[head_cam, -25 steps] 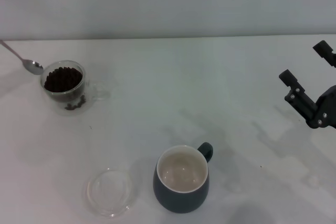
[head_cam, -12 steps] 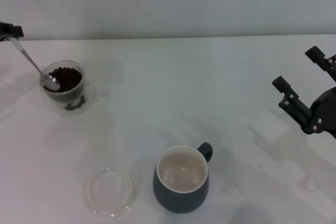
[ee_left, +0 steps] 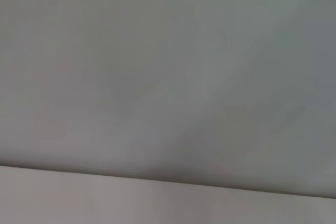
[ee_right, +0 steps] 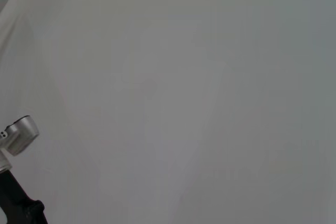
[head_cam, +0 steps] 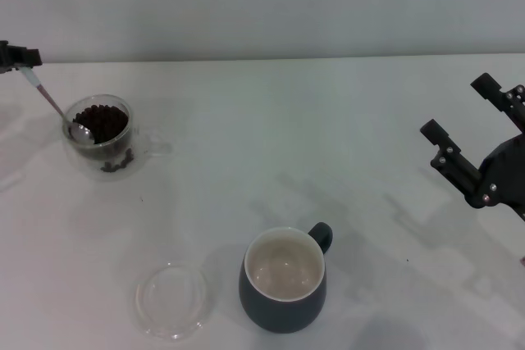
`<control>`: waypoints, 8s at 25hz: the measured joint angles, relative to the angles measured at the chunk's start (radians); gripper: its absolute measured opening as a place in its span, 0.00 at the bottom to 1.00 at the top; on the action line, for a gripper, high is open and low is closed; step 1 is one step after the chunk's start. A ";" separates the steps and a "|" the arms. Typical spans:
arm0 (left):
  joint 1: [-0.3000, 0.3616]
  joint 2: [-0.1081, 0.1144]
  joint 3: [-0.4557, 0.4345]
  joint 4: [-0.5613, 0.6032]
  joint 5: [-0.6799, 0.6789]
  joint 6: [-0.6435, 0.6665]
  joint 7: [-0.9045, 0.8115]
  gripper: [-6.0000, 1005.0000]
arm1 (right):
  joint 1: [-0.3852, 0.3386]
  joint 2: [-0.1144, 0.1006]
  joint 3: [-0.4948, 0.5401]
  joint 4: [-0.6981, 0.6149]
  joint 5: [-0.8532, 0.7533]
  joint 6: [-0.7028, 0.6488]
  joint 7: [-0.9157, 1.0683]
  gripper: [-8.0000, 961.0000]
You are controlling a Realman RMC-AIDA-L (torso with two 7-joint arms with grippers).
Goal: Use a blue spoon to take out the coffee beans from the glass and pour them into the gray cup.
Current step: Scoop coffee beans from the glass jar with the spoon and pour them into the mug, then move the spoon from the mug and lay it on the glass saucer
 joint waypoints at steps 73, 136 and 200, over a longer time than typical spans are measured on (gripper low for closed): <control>0.206 -0.097 -0.277 -0.256 -0.471 -0.028 0.075 0.13 | 0.069 -0.006 0.077 -0.046 0.012 0.229 -0.023 0.76; 0.081 -0.158 0.009 -0.252 -0.462 0.328 0.198 0.13 | 0.126 -0.006 0.422 -0.081 0.084 0.436 -0.021 0.76; -0.156 -0.225 0.087 0.130 0.060 0.395 -0.004 0.13 | 0.101 -0.001 0.414 -0.031 0.101 0.430 -0.012 0.76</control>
